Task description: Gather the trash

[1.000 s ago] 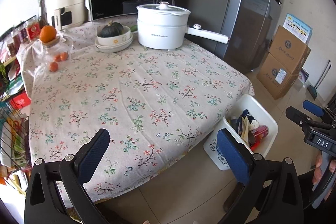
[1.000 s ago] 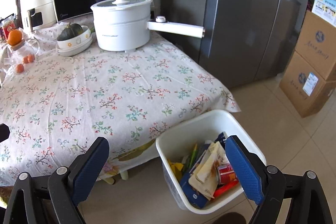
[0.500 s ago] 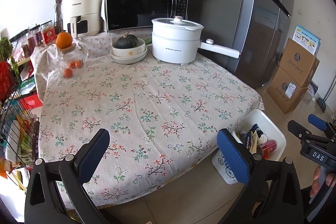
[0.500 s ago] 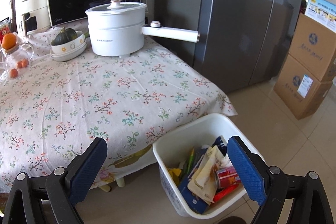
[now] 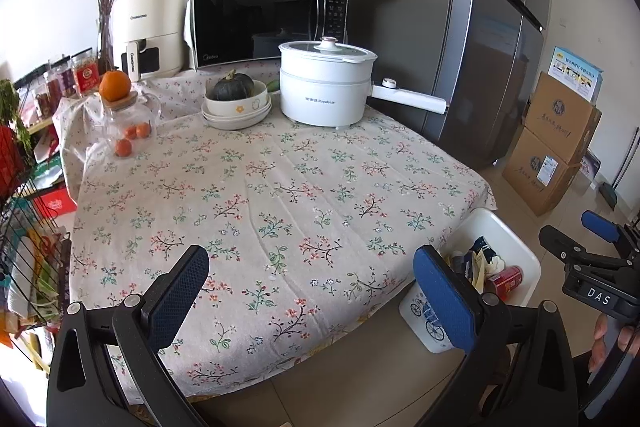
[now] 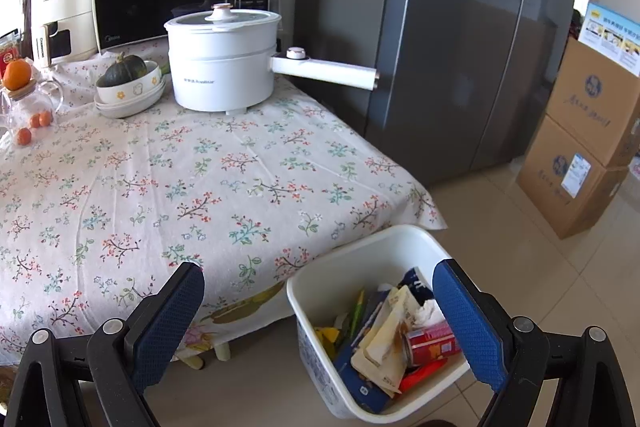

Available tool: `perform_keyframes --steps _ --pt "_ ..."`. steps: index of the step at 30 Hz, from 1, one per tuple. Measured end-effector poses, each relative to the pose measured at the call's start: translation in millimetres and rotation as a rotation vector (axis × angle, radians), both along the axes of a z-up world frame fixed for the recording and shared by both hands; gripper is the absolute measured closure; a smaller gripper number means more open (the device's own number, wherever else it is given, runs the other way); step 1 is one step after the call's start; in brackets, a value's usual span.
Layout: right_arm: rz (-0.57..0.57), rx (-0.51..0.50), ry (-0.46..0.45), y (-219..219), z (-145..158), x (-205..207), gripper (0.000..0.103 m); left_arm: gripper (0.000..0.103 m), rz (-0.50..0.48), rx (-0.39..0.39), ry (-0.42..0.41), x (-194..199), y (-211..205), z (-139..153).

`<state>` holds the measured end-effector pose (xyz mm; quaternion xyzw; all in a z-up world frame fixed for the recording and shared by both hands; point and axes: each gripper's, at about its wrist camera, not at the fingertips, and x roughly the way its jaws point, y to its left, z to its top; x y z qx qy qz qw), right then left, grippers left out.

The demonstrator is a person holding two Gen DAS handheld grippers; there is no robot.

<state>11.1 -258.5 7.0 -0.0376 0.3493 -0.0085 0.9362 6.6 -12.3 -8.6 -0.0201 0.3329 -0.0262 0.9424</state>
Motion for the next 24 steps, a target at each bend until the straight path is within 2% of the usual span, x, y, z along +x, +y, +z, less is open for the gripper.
perform_keyframes --steps 24 --pt "0.009 -0.007 -0.025 1.4 3.0 -2.1 0.007 0.0 -0.006 0.018 -0.011 -2.5 -4.9 1.2"
